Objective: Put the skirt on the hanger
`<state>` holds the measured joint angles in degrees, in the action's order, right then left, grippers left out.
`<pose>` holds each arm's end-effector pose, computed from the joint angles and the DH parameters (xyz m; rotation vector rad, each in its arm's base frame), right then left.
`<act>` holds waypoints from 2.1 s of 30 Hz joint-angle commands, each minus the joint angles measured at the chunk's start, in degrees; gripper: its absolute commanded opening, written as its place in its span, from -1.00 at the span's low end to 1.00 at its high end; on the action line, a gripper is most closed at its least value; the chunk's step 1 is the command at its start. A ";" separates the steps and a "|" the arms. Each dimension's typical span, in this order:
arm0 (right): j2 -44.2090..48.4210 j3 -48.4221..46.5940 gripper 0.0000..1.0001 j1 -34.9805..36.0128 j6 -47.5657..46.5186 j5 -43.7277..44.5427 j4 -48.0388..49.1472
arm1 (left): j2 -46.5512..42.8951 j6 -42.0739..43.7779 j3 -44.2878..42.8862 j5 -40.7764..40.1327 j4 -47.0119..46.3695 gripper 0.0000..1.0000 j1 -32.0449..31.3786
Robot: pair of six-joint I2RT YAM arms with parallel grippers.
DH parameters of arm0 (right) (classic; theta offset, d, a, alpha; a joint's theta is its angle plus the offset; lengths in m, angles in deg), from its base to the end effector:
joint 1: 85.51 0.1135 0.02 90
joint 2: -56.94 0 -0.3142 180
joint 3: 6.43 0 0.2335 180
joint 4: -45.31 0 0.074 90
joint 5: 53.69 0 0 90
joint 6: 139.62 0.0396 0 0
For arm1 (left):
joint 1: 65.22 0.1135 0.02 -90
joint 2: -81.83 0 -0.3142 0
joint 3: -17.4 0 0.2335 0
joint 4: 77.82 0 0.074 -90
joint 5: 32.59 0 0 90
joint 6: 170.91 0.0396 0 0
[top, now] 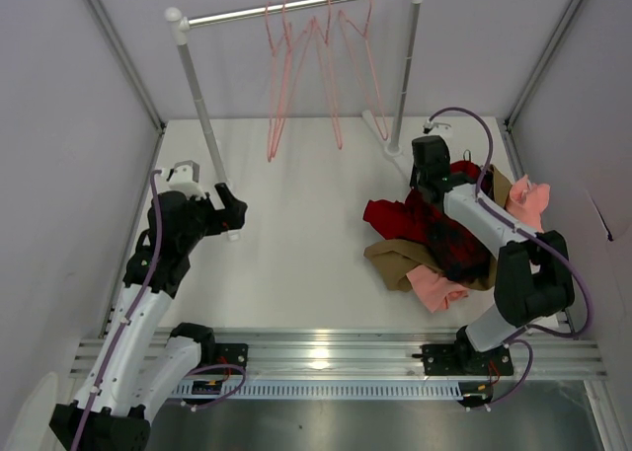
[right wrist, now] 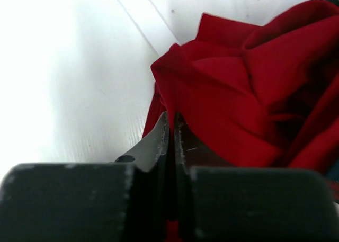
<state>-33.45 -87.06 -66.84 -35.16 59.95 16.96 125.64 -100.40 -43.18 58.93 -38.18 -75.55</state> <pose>0.3263 0.0935 0.3200 0.1407 2.1702 -0.1339 0.1193 -0.0228 0.3542 -0.1413 1.9829 -0.3649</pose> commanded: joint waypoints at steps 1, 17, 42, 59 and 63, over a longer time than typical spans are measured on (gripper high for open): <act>3.11 -3.69 -1.00 0.22 -0.75 3.87 1.94 | -1.10 0.15 -0.19 -1.17 -1.29 0.98 0.22; 23.76 -24.68 -1.00 1.45 -6.89 -0.87 1.23 | -1.71 0.06 -0.01 0.15 -1.64 0.98 0.31; 9.79 -68.41 -1.00 6.72 0.39 -36.19 -3.16 | -5.84 -0.91 0.96 0.50 -1.55 0.98 0.31; 32.91 -13.74 -1.00 18.21 9.90 -55.63 0.63 | -2.33 -0.99 0.52 0.50 -2.17 0.99 0.22; 29.40 -10.38 -1.00 26.12 5.50 -49.05 -5.09 | -2.33 -1.26 0.60 0.06 -1.81 0.98 0.31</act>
<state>-2.08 -99.32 -45.31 -28.18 10.11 13.07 123.50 -100.46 -42.24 59.08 -38.35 -75.52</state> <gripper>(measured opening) 0.029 0.993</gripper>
